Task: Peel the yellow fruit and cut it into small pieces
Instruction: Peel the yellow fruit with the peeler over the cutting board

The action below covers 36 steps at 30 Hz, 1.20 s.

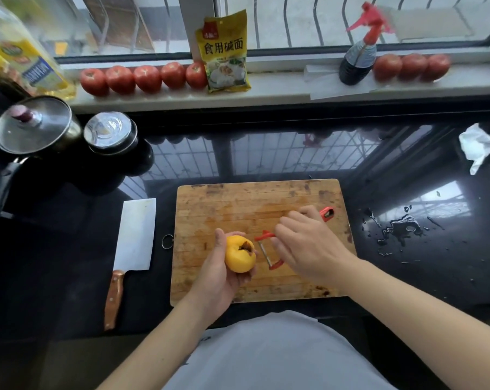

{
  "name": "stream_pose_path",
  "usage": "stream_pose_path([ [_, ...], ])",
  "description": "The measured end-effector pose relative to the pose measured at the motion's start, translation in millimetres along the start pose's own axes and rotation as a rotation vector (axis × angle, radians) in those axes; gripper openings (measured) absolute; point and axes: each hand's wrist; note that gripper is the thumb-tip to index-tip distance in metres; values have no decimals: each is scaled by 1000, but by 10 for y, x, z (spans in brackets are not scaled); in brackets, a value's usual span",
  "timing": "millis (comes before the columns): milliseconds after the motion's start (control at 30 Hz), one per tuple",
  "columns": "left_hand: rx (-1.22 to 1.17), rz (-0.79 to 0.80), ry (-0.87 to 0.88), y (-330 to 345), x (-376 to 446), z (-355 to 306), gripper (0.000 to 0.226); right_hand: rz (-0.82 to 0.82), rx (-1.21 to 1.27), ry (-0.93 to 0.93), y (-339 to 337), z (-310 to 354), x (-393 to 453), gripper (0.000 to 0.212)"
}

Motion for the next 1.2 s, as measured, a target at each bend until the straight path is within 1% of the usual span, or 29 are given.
stream_pose_path([
  [67,-2,-15,-22,35,13,8,75,0,-15,-38,-27,130,31,38],
  [133,-13,-12,-45,75,9,16,79,-42,-22,-31,-22,238,52,36],
  [233,-7,-31,-22,132,-18,8,67,-109,-34,22,15,345,57,36],
  [333,4,-96,28,153,-18,6,56,-129,-28,53,33,369,45,36],
  [400,17,-128,34,150,-29,-3,56,-140,-21,52,36,351,36,36],
  [500,40,-134,20,136,-35,-3,62,-166,-16,8,58,313,28,35],
  [567,22,-126,15,124,-34,-12,61,-110,-49,25,138,184,16,35],
  [667,24,-84,43,90,-42,-39,57,78,-126,246,272,-174,-37,42],
  [733,36,-38,56,74,-46,-63,52,101,-157,348,339,-362,-74,44],
  [800,0,-6,29,51,-49,-80,44,103,-186,390,374,-419,-72,42],
  [833,-29,4,0,49,-53,-85,42,129,-195,418,378,-418,-67,40],
  [900,-47,-1,-59,49,-50,-88,47,216,-216,489,396,-406,-62,40],
  [967,-40,9,-94,59,-42,-75,53,241,-229,517,370,-383,-76,41],
  [1067,-68,48,-103,80,-41,-76,45,245,-252,517,315,-310,-72,44],
  [1100,-73,56,-99,81,-52,-75,46,221,-244,531,287,-281,-66,44],
  [1133,-64,69,-95,80,-57,-79,49,154,-220,547,261,-266,-63,43],
  [1200,-23,101,-78,72,-57,-92,48,-90,-127,556,188,-240,-47,39],
])
Point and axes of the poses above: each hand's wrist, its own x-axis towards the middle knuckle, its own y-axis out of the palm, z = x × y, and after that the axes turned 2 degrees about -y, right-handed
